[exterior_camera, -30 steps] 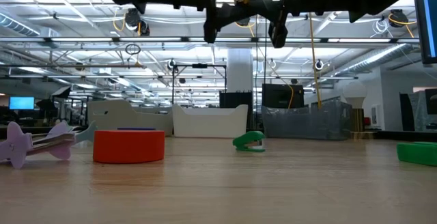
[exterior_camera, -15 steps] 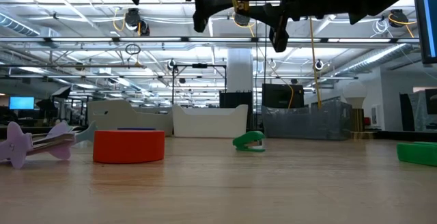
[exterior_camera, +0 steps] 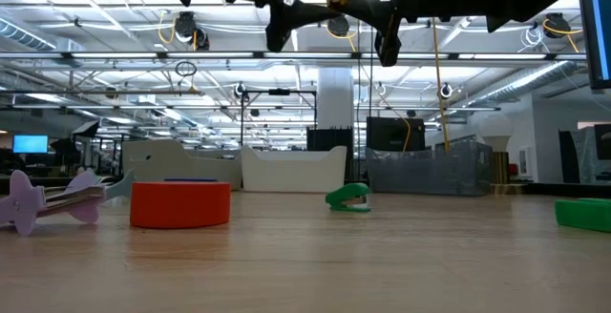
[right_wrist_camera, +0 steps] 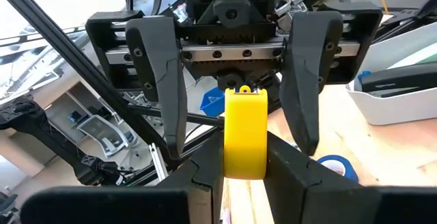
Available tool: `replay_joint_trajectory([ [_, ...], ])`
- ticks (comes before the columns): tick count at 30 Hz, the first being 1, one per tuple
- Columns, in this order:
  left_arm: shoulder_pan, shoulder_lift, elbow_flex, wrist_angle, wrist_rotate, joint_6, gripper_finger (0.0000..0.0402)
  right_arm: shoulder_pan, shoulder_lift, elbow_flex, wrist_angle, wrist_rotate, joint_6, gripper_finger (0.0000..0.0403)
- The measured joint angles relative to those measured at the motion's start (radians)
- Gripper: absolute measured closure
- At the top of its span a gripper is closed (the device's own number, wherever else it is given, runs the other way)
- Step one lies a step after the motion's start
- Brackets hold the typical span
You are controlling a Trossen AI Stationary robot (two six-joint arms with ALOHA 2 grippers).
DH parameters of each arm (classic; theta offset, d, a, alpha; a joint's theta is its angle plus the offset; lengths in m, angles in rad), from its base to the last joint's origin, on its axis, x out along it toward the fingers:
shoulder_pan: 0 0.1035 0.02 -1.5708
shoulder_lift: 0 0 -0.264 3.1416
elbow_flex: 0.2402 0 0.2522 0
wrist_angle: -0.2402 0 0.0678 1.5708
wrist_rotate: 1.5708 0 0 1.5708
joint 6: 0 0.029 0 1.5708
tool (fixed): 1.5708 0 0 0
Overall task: Pick and place Stapler, Stapler remover, tape
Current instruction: Put the yellow stapler into the gray bin
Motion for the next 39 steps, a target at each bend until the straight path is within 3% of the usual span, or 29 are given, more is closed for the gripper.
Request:
replay_joint_trajectory([
  [18,0.001,0.0,0.0,0.036,-0.027,0.016,0.0138,0.0,0.0,0.0,0.0,-0.001,0.0,0.0332],
  [22,0.001,0.0,0.0,0.036,-0.027,0.028,0.0178,0.0,0.0,0.0,0.0,-0.001,0.0,0.0332],
  [32,-0.003,0.0,-0.001,0.034,-0.019,0.064,0.0327,0.001,-0.001,0.0,0.0,-0.007,-0.008,0.0331],
  [39,0.001,0.0,-0.001,-0.022,-0.016,0.092,0.0333,0.0,-0.001,0.0,-0.042,-0.027,-0.008,0.0307],
])
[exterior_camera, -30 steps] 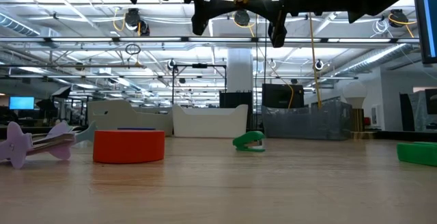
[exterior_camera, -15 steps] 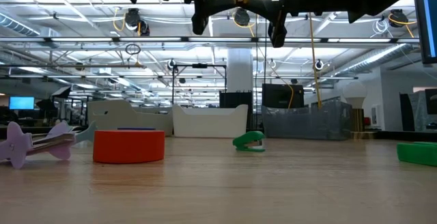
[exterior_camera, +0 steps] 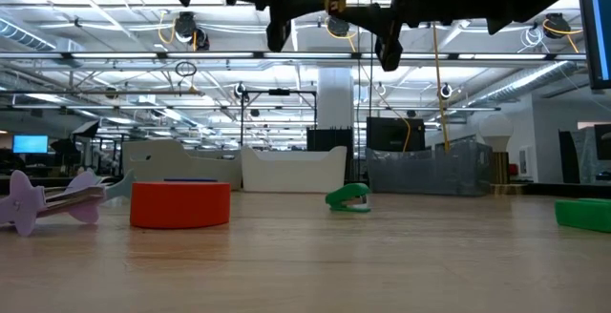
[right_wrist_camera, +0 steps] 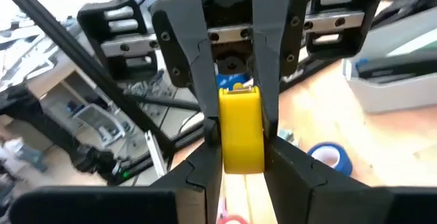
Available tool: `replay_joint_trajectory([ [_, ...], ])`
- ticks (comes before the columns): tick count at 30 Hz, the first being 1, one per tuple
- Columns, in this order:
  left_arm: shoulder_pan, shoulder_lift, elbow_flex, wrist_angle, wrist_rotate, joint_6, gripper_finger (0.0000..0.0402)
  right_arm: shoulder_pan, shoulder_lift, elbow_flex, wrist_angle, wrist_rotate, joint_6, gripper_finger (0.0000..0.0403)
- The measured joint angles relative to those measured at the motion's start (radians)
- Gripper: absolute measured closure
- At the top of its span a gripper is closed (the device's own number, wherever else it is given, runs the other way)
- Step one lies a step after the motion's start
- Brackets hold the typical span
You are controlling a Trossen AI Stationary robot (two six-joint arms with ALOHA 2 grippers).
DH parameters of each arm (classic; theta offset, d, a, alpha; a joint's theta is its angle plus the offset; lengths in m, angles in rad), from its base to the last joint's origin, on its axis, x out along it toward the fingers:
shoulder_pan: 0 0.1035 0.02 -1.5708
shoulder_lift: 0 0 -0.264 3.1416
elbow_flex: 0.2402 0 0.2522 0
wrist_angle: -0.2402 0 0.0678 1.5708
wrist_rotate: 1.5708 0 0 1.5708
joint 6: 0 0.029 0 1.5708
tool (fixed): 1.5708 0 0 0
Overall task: Pick and place Stapler, Stapler remover, tape
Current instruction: Put the yellow stapler into the gray bin
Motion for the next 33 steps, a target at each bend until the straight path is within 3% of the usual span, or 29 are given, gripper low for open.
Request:
replay_joint_trajectory([
  [10,0.032,-0.025,0.0,-0.192,-0.015,0.021,0.0323,0.0,0.0,0.0,-0.149,-0.105,0.034,0.0264],
  [15,0.071,-0.107,-0.001,-0.441,-0.116,0.065,0.0329,0.0,0.0,0.0,-0.265,-0.192,0.035,0.0252],
  [24,0.178,-0.277,-0.001,-0.905,-0.358,0.125,0.0327,-0.007,-0.008,0.001,-0.331,-0.191,0.064,0.025],
  [33,0.355,-0.311,-0.001,-1.103,-0.455,0.186,0.0323,-0.008,-0.008,0.001,-0.316,-0.19,0.129,0.025],
])
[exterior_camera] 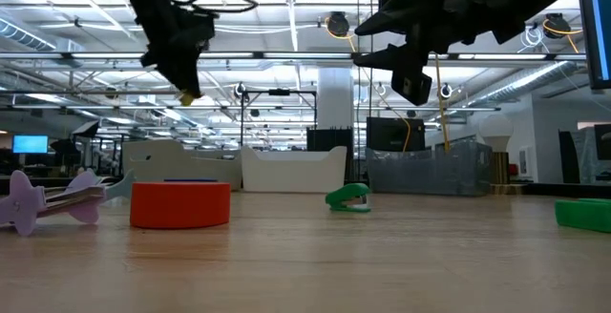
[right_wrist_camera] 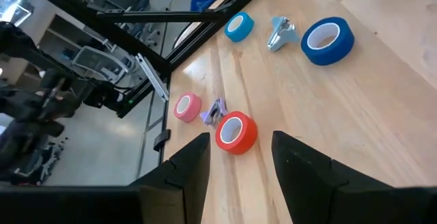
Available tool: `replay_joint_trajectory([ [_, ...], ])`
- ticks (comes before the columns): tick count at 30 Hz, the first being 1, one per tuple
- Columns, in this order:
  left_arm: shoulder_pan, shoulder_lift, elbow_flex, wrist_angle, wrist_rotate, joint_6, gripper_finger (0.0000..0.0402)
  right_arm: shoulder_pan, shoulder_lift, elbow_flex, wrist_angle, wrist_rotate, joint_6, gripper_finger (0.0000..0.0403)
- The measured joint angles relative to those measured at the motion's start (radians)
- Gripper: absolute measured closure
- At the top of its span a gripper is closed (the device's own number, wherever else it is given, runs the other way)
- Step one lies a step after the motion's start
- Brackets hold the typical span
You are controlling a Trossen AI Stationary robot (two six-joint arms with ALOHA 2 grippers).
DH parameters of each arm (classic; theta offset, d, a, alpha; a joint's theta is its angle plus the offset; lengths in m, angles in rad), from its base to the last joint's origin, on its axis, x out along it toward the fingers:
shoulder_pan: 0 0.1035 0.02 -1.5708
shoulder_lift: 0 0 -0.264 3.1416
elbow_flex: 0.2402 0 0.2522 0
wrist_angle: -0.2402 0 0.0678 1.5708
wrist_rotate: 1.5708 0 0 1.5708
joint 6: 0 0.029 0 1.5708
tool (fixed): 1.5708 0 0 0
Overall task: Pick and place Stapler, Stapler remover, tape
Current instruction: Put the yellow stapler into the gray bin
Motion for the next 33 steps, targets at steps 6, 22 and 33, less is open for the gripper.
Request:
replay_joint_trajectory([
  [6,0.136,0.053,0.0,-0.06,0.003,0.024,0.0325,0.0,0.0,0.0,0.0,0.0,0.01,0.025],
  [22,0.239,0.168,-0.05,-0.089,0.085,0.31,0.0318,0.0,0.0,0.0,0.005,0.002,0.01,0.025],
  [33,0.243,0.168,-0.092,-0.084,0.117,0.422,0.0313,0.0,0.0,0.0,0.005,0.002,0.01,0.025],
])
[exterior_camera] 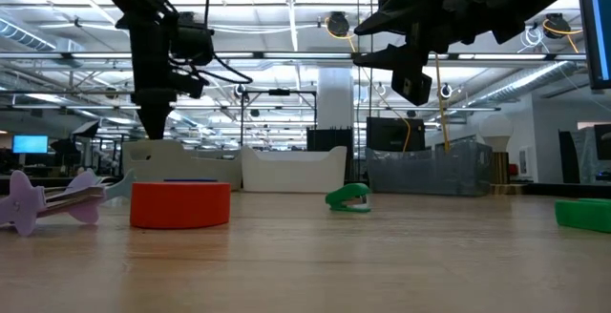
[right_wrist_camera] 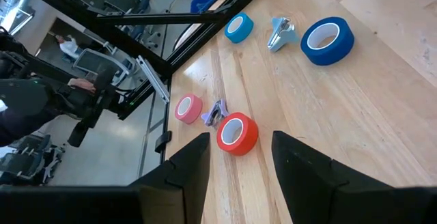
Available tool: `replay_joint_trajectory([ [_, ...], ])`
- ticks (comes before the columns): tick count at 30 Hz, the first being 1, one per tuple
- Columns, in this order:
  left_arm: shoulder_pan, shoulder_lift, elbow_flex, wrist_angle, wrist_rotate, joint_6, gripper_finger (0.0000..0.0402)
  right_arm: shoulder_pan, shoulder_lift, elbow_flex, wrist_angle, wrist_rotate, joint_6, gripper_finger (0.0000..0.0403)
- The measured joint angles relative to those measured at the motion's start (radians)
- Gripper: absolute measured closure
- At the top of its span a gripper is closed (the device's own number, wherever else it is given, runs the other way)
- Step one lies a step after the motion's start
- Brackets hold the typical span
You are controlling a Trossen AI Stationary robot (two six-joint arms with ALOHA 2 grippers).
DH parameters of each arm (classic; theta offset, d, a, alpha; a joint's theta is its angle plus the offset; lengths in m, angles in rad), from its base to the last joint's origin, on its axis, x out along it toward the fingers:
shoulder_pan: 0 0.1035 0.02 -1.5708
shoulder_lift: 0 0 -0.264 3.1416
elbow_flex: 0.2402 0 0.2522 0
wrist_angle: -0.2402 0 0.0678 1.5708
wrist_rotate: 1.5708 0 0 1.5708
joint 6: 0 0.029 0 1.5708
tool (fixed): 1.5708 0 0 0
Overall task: Pick and place Stapler, Stapler remover, tape
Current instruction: Put the yellow stapler into the gray bin
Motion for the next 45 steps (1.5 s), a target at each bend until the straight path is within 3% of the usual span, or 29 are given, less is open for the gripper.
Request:
replay_joint_trajectory([
  [23,0.001,0.0,-0.092,0.074,0.022,0.005,0.0309,0.0,0.0,0.0,0.0,0.0,0.0,0.025],
  [38,0.001,0.0,-0.08,0.065,0.02,0.001,0.0209,0.0,0.0,0.0,0.001,0.0,0.0,0.025],
  [45,0.001,-0.036,0.019,0.058,0.016,-0.037,0.0195,0.0,0.0,0.0,0.009,0.0,-0.007,0.025],
])
